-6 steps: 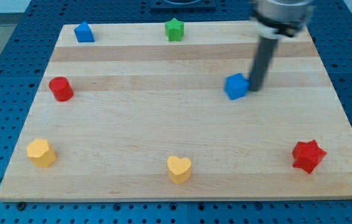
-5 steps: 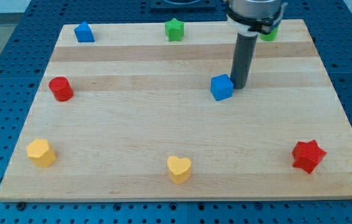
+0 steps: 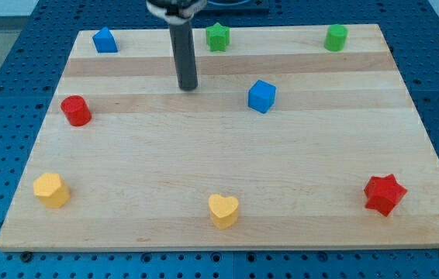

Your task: Slide the blue cube to the right side of the green star

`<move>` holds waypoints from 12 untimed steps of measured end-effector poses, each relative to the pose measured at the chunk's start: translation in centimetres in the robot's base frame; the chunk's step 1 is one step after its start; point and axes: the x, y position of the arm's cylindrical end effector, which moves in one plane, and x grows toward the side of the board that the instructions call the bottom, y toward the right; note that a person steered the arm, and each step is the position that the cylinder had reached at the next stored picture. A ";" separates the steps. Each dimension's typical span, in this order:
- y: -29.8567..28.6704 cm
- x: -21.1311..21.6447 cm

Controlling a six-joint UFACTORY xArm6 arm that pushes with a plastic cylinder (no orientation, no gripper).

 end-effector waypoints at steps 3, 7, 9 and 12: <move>10.3 -3.9; 17.0 1.2; 14.8 -8.0; 19.6 -6.0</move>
